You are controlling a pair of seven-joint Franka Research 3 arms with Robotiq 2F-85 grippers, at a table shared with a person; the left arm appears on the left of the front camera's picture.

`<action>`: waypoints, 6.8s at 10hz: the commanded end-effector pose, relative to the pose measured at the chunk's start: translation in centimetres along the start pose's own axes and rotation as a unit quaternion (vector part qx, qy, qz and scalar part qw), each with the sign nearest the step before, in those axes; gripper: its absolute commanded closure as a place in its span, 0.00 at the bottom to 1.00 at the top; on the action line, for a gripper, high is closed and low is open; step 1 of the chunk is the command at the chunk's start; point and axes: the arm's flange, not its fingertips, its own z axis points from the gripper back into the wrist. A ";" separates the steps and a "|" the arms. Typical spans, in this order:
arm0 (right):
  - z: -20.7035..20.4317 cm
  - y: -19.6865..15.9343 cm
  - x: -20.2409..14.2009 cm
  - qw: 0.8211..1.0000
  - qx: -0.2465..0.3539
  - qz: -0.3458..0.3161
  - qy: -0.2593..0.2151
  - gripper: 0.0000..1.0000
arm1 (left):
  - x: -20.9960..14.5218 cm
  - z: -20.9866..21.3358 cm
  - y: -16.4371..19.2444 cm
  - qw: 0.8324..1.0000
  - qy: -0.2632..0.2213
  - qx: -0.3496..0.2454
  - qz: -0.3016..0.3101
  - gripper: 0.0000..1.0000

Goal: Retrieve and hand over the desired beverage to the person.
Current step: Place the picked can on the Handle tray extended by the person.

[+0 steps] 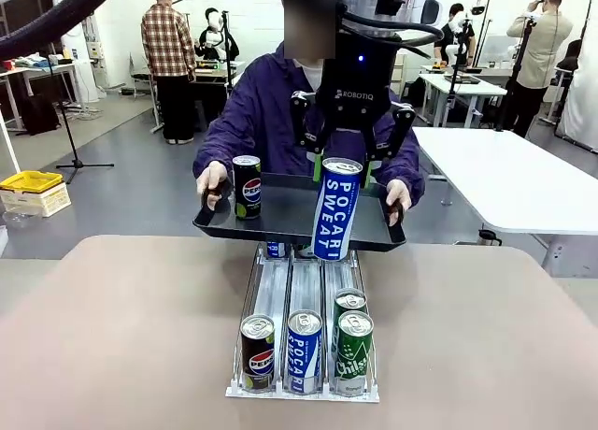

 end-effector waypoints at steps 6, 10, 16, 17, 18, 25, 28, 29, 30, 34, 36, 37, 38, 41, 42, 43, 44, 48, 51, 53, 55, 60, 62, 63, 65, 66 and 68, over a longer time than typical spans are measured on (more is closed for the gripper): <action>-0.2 -0.2 0.0 1.000 0.018 0.004 -0.008 0.00 | -0.1 0.4 0.1 1.000 -0.004 -0.002 -0.001 1.00; -0.2 -0.2 0.0 1.000 0.018 0.004 -0.008 0.00 | 5.6 -1.5 1.8 0.999 -0.028 -0.008 0.030 0.42; -0.2 -0.2 0.0 1.000 0.018 0.004 -0.008 0.00 | 15.7 -6.6 3.2 0.990 -0.100 0.013 0.098 0.42; -0.2 -0.2 0.0 1.000 0.018 0.004 -0.008 0.00 | 16.8 -7.1 3.6 0.990 -0.084 0.010 0.111 0.42; -0.2 -0.2 0.0 1.000 0.018 0.004 -0.008 0.00 | 17.4 -7.3 4.1 0.990 -0.069 0.004 0.119 0.42; -0.2 -0.2 0.0 1.000 0.018 0.004 -0.008 0.00 | 21.7 -8.2 6.1 0.987 0.043 -0.016 0.152 0.42; -0.2 -0.2 0.0 1.000 0.018 0.004 -0.008 0.00 | 21.9 -8.3 6.0 0.987 0.042 -0.016 0.153 0.00; -0.2 -0.2 0.0 1.000 0.018 0.004 -0.008 0.00 | 21.9 -8.2 6.0 0.987 0.042 -0.018 0.151 0.00; -0.2 -0.2 0.0 1.000 0.018 0.004 -0.008 0.00 | 21.8 -8.1 6.1 0.988 0.041 -0.018 0.150 0.00; -0.2 -0.2 0.0 1.000 0.018 0.004 -0.008 0.00 | 21.7 -8.1 6.3 0.988 0.043 -0.018 0.144 0.00; -0.2 -0.2 0.0 1.000 0.018 0.004 -0.008 0.00 | 20.7 -7.4 6.7 0.990 0.040 -0.021 0.130 0.00; -0.2 -0.2 0.0 1.000 0.018 0.004 -0.008 0.00 | 18.4 -5.9 7.5 0.994 0.035 -0.027 0.097 0.00; -0.2 -0.2 0.0 1.000 0.018 0.004 -0.008 0.00 | 15.0 -4.1 9.0 0.998 0.012 -0.032 0.046 0.00; -0.2 -0.2 0.0 1.000 0.018 0.004 -0.008 0.00 | 4.6 -2.0 16.4 0.991 -0.057 -0.079 -0.092 0.00; -0.2 -0.2 0.0 1.000 0.018 0.004 -0.008 0.00 | 2.5 -1.8 18.2 0.986 -0.077 -0.100 -0.111 0.00; -0.2 -0.2 0.0 1.000 0.018 0.004 -0.008 0.00 | 0.7 -1.7 19.9 0.981 -0.093 -0.114 -0.123 0.00; -0.2 -0.2 0.0 1.000 0.018 0.004 -0.008 0.00 | -0.8 -2.1 21.9 0.977 -0.116 -0.123 -0.130 0.00; -0.2 -0.2 0.0 1.000 0.018 0.004 -0.008 0.00 | -3.8 -3.0 28.4 0.969 -0.149 -0.159 -0.117 0.00; -0.2 -0.2 0.0 1.000 0.018 0.004 -0.008 0.00 | -3.9 -3.1 29.5 0.977 -0.124 -0.152 -0.089 0.00; -0.2 -0.2 0.0 1.000 0.018 0.004 -0.008 0.00 | -4.2 -3.3 29.8 0.975 -0.134 -0.146 -0.101 0.00; -0.2 -0.2 0.0 1.000 0.018 0.004 -0.008 0.00 | -4.2 -3.3 29.8 0.975 -0.134 -0.146 -0.101 0.00; -0.2 -0.2 0.0 1.000 0.018 0.004 -0.008 0.00 | -4.2 -3.3 29.8 0.975 -0.134 -0.146 -0.101 0.00; -0.2 -0.2 0.0 1.000 0.018 0.004 -0.008 0.00 | -4.2 -3.3 29.8 0.975 -0.134 -0.146 -0.101 0.00; -0.2 -0.2 0.0 1.000 0.018 0.004 -0.008 0.00 | -4.2 -3.3 29.8 0.975 -0.134 -0.146 -0.101 0.00; -0.2 -0.2 0.0 1.000 0.018 0.004 -0.008 0.00 | -4.3 -3.3 29.9 0.976 -0.132 -0.145 -0.099 0.00; -0.2 -0.2 0.0 1.000 0.018 0.004 -0.008 0.00 | -4.6 -2.0 31.8 0.954 -0.171 -0.209 -0.132 0.00; -0.2 -0.2 0.0 1.000 0.018 0.004 -0.008 0.00 | -5.4 2.4 36.5 0.902 -0.221 -0.305 -0.209 0.00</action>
